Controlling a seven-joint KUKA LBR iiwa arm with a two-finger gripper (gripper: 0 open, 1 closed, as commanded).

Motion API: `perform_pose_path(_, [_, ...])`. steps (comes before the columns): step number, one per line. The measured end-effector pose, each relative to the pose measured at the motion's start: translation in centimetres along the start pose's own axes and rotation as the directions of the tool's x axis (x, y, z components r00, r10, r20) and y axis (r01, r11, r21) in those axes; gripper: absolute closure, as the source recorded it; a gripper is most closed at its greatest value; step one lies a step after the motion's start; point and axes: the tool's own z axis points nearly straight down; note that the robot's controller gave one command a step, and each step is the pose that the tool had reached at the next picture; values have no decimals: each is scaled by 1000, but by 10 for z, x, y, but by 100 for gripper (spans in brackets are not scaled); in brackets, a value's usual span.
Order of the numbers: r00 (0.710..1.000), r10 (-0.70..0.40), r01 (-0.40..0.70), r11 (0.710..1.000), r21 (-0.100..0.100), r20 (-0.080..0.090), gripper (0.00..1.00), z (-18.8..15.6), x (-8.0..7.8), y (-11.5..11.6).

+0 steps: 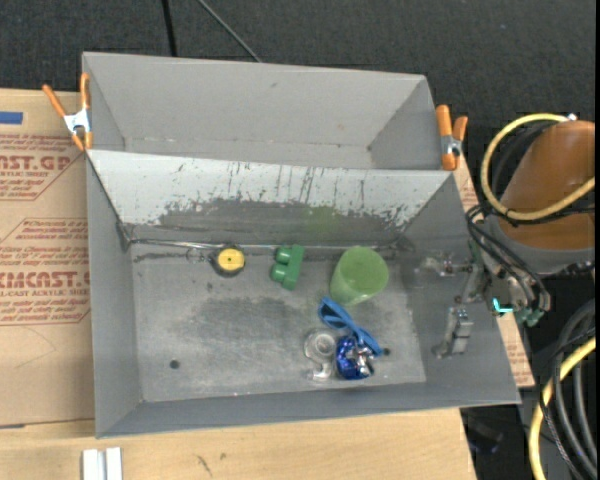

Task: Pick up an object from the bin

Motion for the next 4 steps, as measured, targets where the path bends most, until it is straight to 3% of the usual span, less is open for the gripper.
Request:
perform_pose_path(1, [987,-160,160,987,0,6,0,128,-1,45])
perform_pose_path(2, [870,-493,493,870,9,20,0,117,7,122])
perform_pose_path(3, [562,-827,827,562,12,11,0,125,9,160])
perform_pose_path(4, [564,-826,826,564,9,7,100,125,10,159])
